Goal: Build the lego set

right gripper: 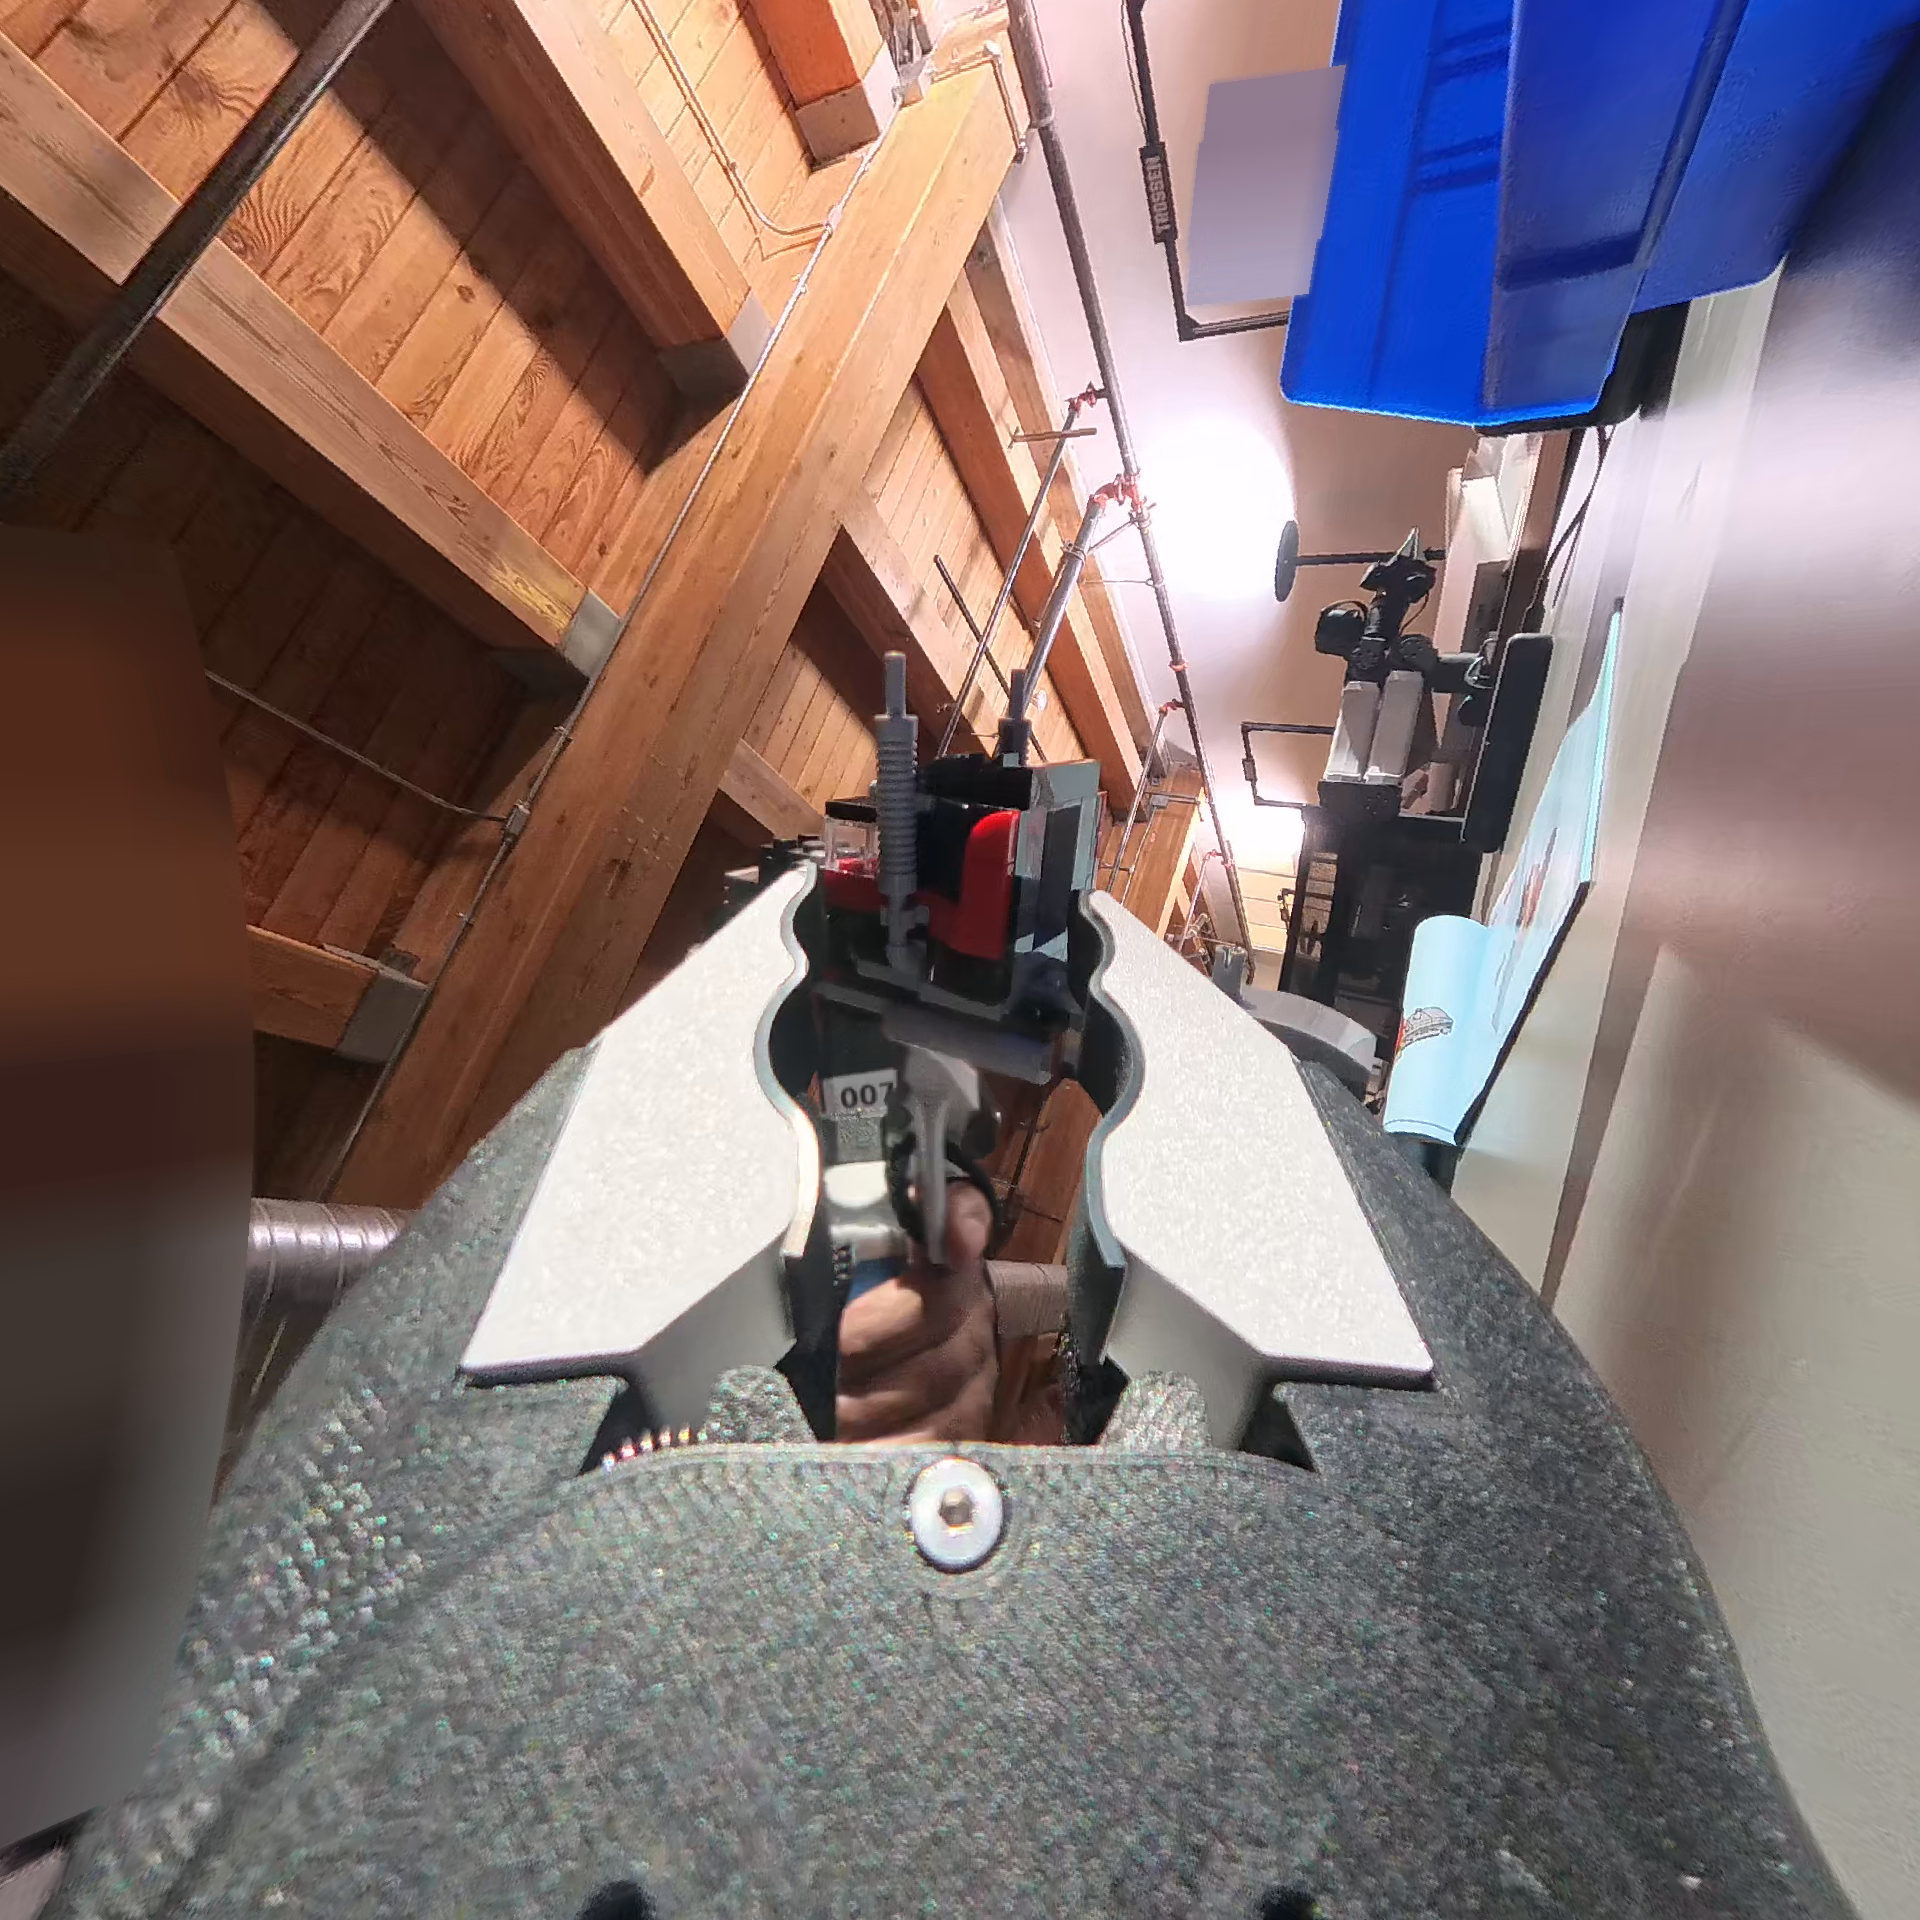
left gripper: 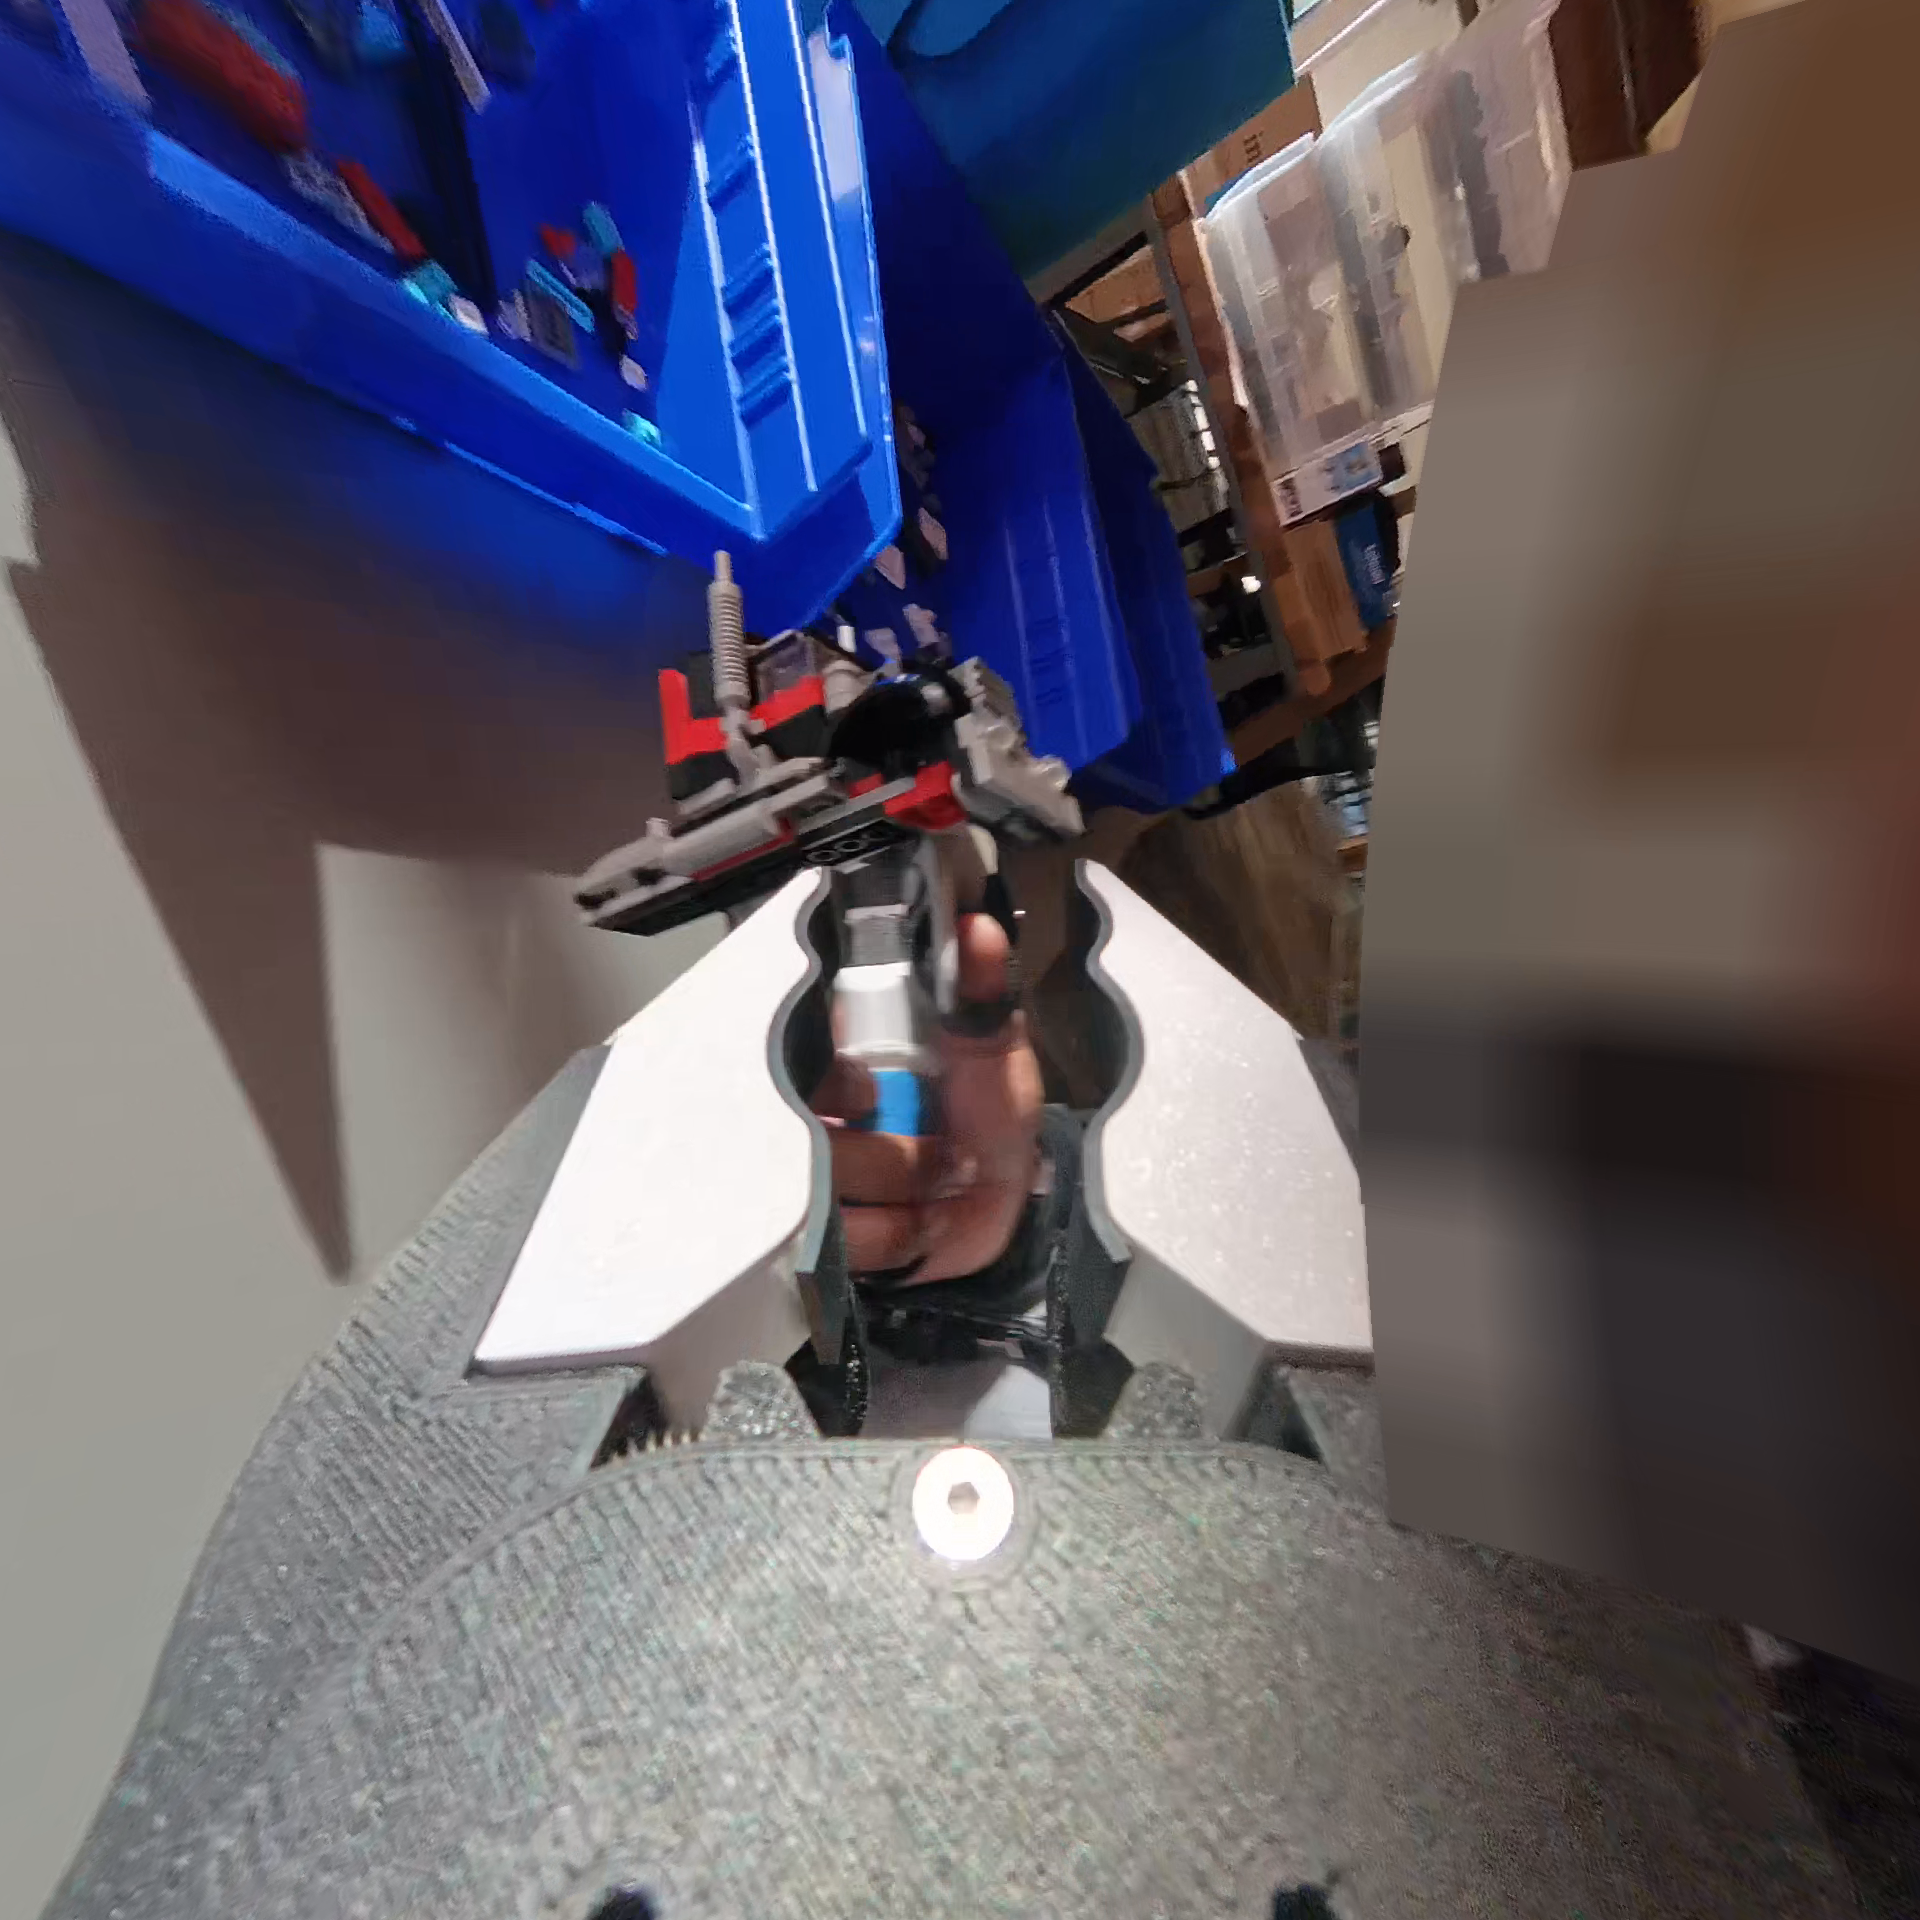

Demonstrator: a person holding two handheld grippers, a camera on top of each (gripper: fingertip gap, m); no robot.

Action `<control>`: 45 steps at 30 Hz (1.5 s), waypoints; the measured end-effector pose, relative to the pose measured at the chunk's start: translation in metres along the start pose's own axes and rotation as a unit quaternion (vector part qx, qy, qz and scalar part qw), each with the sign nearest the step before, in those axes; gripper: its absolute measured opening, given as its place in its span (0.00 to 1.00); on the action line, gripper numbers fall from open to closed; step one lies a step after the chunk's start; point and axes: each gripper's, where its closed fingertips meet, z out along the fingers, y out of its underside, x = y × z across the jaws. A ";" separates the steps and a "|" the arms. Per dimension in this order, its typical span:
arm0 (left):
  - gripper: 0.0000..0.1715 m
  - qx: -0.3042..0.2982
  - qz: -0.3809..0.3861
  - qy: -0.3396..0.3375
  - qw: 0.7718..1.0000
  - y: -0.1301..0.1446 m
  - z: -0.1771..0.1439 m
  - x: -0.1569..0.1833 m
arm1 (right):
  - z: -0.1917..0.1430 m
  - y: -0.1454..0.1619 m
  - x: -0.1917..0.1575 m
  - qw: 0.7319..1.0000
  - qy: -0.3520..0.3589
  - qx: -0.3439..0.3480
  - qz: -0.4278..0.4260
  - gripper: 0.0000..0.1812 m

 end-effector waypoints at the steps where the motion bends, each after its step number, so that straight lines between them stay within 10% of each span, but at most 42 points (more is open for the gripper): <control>1: 0.27 0.008 0.037 -0.019 0.999 0.003 0.001 -0.008 | 0.000 -0.001 0.000 1.000 0.000 0.001 0.000 0.28; 10: 0.30 0.122 0.296 -0.145 0.936 -0.003 0.022 -0.030 | -0.001 -0.002 0.001 1.000 0.005 0.011 0.003 0.27; 24: 0.19 0.233 0.352 -0.205 0.883 -0.007 0.021 -0.025 | -0.001 -0.004 0.005 1.000 0.012 0.025 0.008 0.27; 45: 0.13 0.261 0.360 -0.210 0.871 -0.006 0.027 -0.014 | -0.003 -0.003 0.004 0.999 0.020 0.035 0.013 0.27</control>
